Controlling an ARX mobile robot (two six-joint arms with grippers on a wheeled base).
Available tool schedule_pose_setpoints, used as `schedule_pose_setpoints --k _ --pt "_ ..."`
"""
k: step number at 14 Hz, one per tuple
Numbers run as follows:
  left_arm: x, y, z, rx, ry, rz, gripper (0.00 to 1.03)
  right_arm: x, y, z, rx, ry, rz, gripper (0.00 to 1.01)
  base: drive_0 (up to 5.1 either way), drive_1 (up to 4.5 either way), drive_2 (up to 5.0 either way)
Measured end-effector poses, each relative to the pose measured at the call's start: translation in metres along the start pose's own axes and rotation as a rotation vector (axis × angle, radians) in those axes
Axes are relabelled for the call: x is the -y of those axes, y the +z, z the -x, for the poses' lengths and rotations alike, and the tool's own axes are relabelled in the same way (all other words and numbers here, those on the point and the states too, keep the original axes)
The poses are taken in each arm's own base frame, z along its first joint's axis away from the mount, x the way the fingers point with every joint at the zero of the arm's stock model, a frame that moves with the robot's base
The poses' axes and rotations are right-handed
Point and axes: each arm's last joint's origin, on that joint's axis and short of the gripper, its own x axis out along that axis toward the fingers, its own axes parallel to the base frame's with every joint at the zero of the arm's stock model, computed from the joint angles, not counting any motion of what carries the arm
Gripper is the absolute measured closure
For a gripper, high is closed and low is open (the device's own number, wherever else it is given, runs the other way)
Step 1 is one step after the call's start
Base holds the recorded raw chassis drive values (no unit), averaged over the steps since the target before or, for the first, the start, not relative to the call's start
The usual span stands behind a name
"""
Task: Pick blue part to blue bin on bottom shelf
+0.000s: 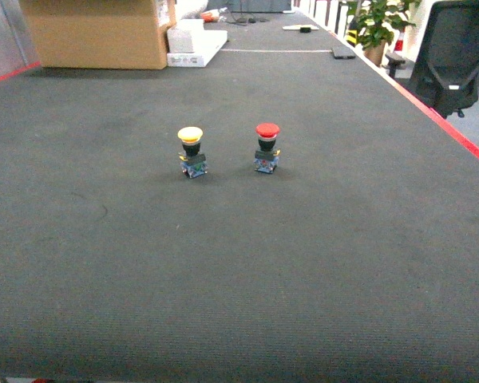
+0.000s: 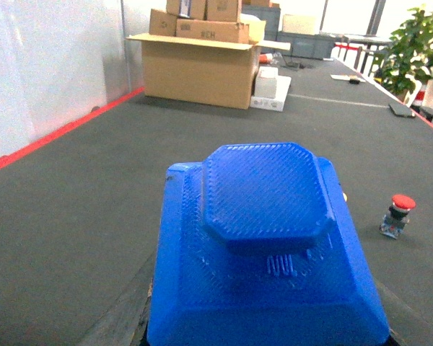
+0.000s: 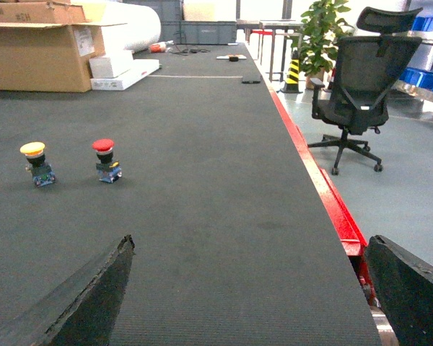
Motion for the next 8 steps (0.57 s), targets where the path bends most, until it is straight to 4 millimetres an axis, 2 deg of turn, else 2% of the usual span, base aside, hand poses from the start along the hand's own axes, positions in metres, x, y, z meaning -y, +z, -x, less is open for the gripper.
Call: schedule_pose_setpoints --k 6,8 --pt "-0.0002 0.0005 0.0004 0.005 0.000 0.003 0.59 0.0000 -0.0004 0.0000 -0.004 0.000 0.000 0.03 0.0 0.00 0.0" --pt "-0.0002 0.0005 0.0004 0.005 0.000 0.003 0.59 0.0000 -0.0003 0.0000 -0.004 0.000 0.000 0.03 -1.5 -1.54 -1.5"
